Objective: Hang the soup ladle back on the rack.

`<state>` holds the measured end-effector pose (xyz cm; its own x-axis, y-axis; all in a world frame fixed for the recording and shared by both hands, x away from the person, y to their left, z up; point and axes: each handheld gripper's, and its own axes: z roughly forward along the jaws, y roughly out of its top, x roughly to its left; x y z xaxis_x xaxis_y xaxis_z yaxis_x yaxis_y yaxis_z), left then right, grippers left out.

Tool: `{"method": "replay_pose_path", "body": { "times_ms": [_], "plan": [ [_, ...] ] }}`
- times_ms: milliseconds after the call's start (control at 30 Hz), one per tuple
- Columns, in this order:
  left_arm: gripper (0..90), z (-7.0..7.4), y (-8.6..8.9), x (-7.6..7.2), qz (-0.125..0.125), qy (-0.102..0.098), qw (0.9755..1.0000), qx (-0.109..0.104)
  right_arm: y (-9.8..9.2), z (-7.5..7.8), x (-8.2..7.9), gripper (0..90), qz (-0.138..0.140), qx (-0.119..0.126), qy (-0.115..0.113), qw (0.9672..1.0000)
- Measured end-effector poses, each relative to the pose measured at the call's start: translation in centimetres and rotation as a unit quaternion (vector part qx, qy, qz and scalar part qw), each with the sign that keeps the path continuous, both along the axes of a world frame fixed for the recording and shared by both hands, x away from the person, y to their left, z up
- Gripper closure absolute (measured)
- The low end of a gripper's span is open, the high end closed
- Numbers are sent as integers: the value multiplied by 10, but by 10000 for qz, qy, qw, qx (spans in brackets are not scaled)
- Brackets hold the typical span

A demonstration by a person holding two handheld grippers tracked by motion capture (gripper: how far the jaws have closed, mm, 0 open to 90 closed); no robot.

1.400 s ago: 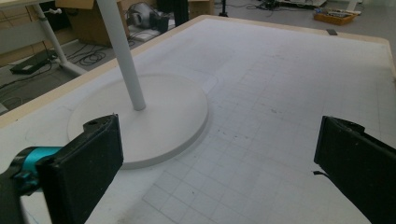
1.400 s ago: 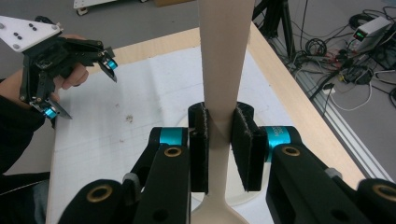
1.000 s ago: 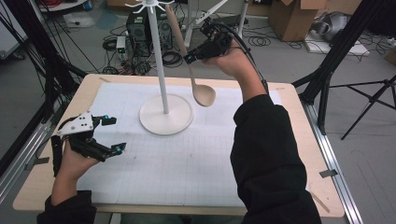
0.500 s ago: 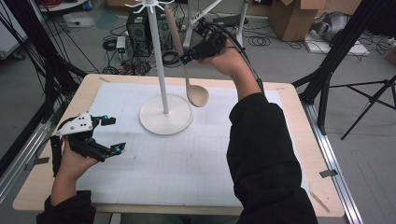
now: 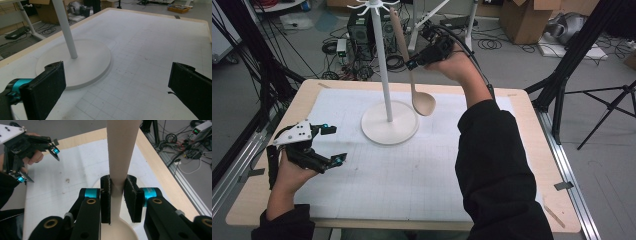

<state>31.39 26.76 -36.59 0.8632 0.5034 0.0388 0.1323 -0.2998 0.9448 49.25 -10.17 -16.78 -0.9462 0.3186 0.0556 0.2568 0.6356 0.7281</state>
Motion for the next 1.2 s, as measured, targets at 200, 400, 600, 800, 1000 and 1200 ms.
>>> {"method": "replay_pose_path", "body": {
  "times_ms": [200, 400, 600, 800, 1000, 1200],
  "plan": [
    [17, 1, 0, 0, 1, -16, 10000, 1, -10, 5, -2, 623, -157, 181, 2, 9997],
    [17, 1, -1, -1, 4, -8, 10000, -3, -27, 9, -8, 578, -264, 325, -1, 9991],
    [17, 1, -3, -1, -11, -3, 10000, 13, -45, 10, -18, 475, -292, 457, -48, 9985],
    [17, 0, -5, 0, -37, 28, 10000, 62, -63, 4, -31, 375, -349, 592, -261, 9973],
    [17, 0, -8, 1, -45, 38, 9999, 88, -78, -5, -41, 318, -352, 665, -278, 9968],
    [17, -1, -9, 1, -55, 42, 9999, 107, -92, -11, -53, 264, -340, 874, -368, 9949]
  ]
}}
